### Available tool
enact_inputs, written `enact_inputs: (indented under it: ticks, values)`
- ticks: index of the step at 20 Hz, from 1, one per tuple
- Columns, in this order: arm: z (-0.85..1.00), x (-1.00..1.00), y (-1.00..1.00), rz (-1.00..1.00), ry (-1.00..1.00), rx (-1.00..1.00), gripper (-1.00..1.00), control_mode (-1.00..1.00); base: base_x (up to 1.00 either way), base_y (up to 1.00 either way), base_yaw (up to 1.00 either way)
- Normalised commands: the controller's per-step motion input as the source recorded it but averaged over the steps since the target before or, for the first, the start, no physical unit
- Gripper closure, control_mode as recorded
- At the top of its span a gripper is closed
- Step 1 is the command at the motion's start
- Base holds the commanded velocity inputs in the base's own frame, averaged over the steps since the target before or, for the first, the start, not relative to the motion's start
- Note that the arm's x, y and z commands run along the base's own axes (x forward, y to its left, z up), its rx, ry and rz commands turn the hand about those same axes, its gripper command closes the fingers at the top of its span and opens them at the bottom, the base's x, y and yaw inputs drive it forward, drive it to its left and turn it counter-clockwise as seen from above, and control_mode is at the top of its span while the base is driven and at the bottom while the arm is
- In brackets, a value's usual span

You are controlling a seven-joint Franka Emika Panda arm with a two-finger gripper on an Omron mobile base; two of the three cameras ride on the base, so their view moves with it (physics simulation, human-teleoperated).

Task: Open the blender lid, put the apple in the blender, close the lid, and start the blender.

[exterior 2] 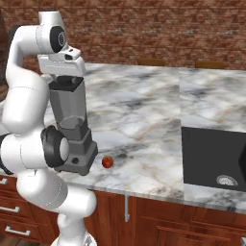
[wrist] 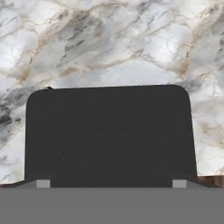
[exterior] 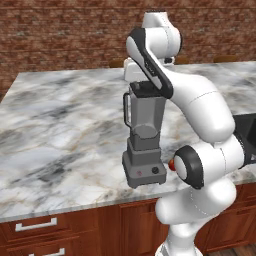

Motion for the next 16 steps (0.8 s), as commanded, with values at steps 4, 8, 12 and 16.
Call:
enact_inputs:
  ticks: [4, 8, 12, 16]
  values:
    - [0.99, -0.3, -0.15, 0.01, -0.17, 0.0, 1.0, -1.0, 0.0, 0.0, 0.0]
    - [1.0, -0.48, -0.58, 0.02, -0.24, 0.0, 1.0, -1.0, 0.0, 0.0, 0.0]
    - [0.33, -0.51, -0.99, 0.0, -0.13, 0.03, 1.0, -1.0, 0.0, 0.0, 0.0]
    - [-0.3, -0.29, -1.0, 0.0, 0.0, 0.02, 1.0, -1.0, 0.0, 0.0, 0.0]
